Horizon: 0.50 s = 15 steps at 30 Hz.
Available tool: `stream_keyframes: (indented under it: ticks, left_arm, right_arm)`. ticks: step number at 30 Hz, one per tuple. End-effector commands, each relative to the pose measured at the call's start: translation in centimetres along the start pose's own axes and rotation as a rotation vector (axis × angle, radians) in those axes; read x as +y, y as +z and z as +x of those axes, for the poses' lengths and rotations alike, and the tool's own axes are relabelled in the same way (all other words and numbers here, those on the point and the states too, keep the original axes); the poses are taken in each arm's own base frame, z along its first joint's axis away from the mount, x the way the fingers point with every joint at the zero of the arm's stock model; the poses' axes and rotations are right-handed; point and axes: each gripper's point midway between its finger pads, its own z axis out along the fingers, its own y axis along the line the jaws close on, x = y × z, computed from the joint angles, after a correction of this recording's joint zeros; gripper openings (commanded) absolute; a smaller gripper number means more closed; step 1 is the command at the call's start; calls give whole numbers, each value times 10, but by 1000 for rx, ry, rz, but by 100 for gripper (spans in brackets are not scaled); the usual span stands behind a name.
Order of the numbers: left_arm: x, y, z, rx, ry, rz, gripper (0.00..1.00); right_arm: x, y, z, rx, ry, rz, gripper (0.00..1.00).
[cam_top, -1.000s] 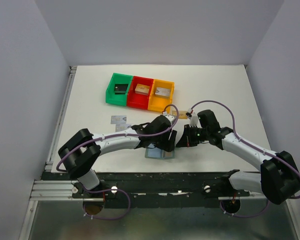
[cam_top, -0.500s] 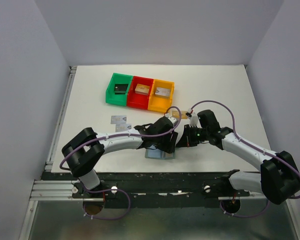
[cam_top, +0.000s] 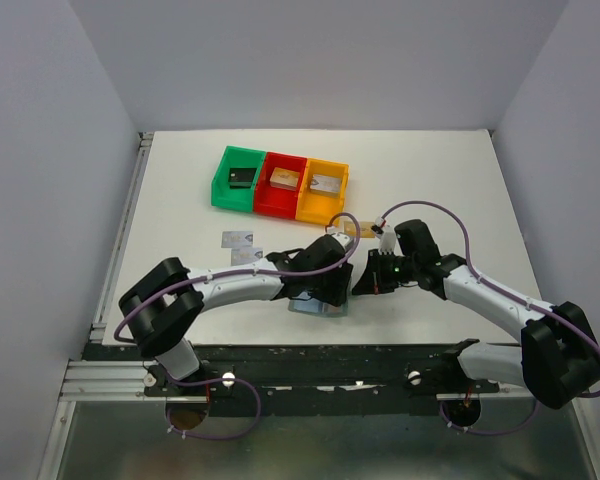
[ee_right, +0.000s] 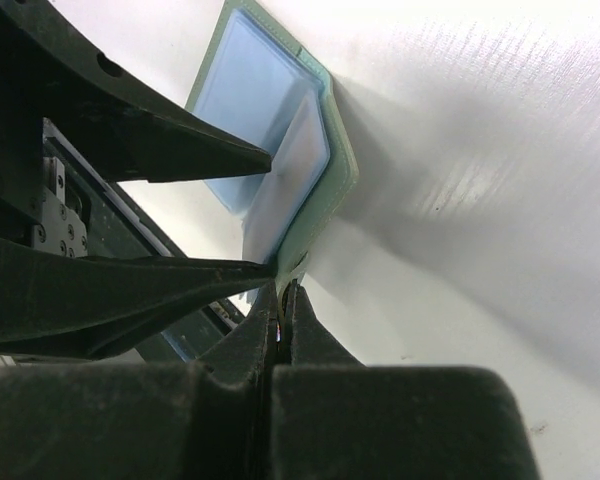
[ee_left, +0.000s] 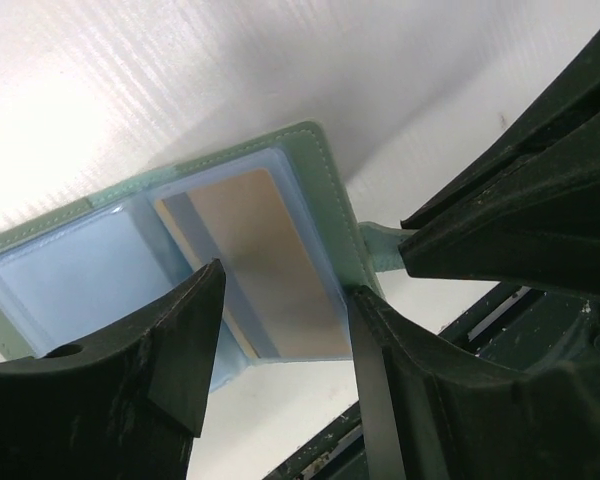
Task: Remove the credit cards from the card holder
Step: Remove the credit card from the card holder.
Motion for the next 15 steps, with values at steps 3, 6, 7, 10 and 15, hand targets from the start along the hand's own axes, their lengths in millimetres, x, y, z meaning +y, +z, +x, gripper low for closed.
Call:
stream_keyframes:
  ticks: [3, 6, 7, 10, 15]
  left_arm:
    - [21, -13, 6, -19, -13, -96, 64]
    - [24, -14, 9, -19, -19, -108, 64]
    - [25, -15, 10, -20, -22, -112, 64]
    - [28, -17, 12, -25, -26, -122, 64]
    - [33, -20, 13, -31, -38, -138, 65]
  right_arm:
    - [5, 0, 2, 13, -17, -23, 0]
    - [5, 0, 2, 14, -21, -24, 0]
    - [4, 0, 2, 14, -17, -22, 0]
    - [5, 0, 2, 13, -20, -23, 0]
    - [5, 0, 2, 13, -23, -23, 0]
